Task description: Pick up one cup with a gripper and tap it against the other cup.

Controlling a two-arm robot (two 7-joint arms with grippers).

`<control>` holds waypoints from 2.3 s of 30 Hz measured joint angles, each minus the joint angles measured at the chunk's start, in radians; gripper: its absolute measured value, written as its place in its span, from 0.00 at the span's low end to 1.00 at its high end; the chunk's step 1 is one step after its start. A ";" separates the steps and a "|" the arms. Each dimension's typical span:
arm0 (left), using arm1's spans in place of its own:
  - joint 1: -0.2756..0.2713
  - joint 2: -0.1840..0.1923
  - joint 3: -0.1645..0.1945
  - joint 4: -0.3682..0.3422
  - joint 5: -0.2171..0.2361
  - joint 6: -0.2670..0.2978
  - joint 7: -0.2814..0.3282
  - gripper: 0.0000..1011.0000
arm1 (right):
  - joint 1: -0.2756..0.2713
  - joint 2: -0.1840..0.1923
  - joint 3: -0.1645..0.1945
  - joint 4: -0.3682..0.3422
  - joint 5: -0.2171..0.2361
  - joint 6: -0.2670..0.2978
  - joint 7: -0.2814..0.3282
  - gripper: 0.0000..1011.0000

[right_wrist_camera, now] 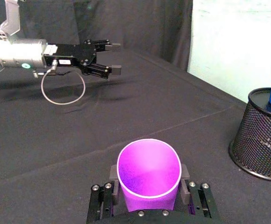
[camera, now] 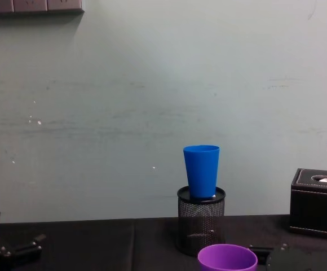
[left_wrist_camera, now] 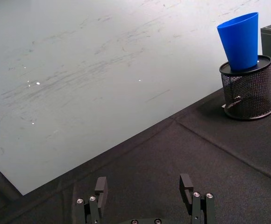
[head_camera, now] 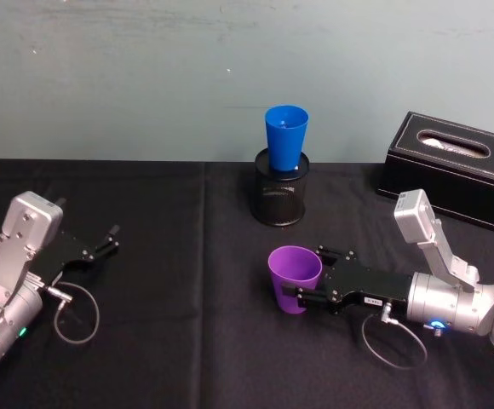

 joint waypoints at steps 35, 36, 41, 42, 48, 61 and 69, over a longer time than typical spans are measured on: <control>0.000 0.000 0.000 0.000 0.000 0.000 0.000 1.00 | 0.000 0.000 0.000 0.000 0.000 0.000 0.000 0.80; 0.000 0.000 0.000 0.000 0.000 0.000 0.000 1.00 | 0.000 0.000 0.000 0.000 0.000 0.000 0.000 0.85; 0.000 0.000 0.000 0.000 0.000 0.000 0.000 1.00 | 0.000 0.000 0.000 0.000 0.000 0.000 0.000 0.98; 0.000 0.000 0.000 0.000 0.000 0.000 0.000 1.00 | 0.000 0.000 0.000 0.000 0.000 0.000 0.000 0.98; 0.000 0.000 0.000 0.000 0.000 0.000 0.000 1.00 | 0.000 0.000 0.000 0.000 0.000 0.000 0.000 0.99; 0.000 0.000 0.000 0.000 0.000 0.000 0.000 1.00 | -0.059 -0.007 0.094 -0.054 0.082 -0.146 0.000 0.99; 0.000 0.000 0.000 0.000 0.000 0.000 0.000 1.00 | -0.126 -0.005 0.163 -0.148 -0.049 -0.105 -0.359 0.99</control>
